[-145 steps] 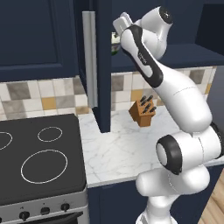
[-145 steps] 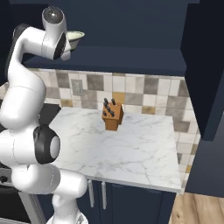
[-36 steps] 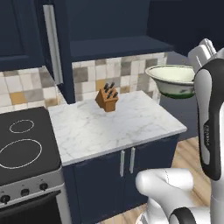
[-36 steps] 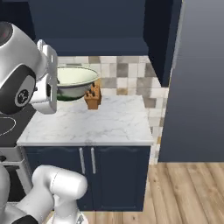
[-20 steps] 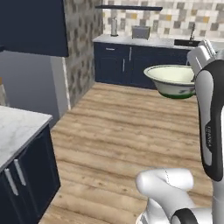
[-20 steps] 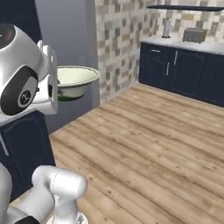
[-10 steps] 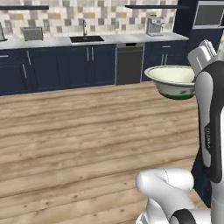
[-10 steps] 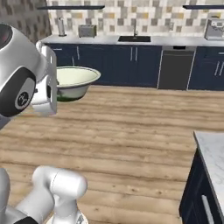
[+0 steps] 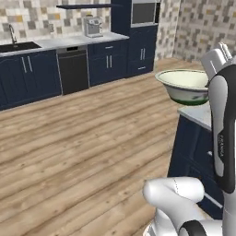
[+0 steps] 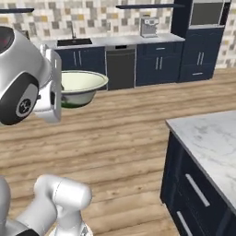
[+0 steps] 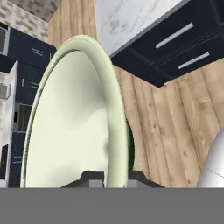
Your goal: Pick up the bowls from the cabinet and place each bowl in front of a stool on the dining counter.
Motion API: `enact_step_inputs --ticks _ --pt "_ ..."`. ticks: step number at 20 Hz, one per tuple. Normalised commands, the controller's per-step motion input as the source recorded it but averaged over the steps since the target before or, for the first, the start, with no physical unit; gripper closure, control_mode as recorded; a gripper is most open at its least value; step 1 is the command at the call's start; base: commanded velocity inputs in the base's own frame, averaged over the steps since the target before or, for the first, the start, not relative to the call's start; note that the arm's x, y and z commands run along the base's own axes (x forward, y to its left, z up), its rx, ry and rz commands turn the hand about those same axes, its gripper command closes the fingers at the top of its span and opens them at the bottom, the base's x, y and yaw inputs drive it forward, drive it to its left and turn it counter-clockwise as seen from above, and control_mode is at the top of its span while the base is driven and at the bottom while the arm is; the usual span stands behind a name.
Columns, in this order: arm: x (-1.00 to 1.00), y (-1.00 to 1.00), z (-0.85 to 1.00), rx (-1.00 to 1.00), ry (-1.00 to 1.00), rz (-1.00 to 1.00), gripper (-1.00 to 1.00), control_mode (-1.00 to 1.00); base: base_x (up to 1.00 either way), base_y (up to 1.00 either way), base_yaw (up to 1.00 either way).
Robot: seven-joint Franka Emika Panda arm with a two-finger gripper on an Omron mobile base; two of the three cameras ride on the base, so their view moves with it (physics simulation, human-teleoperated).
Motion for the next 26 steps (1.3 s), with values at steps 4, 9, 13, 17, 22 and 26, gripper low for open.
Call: enact_step_inputs --ticks 4,9,13,17,22,26 --pt "0.0 0.0 0.0 0.0 0.0 0.0 1.0 1.0 0.92 1.0 -0.26" --pt "0.0 0.0 0.0 0.0 0.0 0.0 1.0 1.0 1.0 0.87 -0.15" --pt "0.0 0.0 0.0 0.0 0.0 0.0 1.0 1.0 1.0 0.92 -0.14" --pt "0.0 0.0 0.0 0.0 0.0 0.0 1.0 1.0 1.0 1.0 -0.16" --pt "0.0 0.0 0.0 0.0 0.0 0.0 1.0 1.0 1.0 1.0 -0.21" --pt "0.0 0.0 0.0 0.0 0.0 0.0 1.0 1.0 0.96 1.0 -0.37"
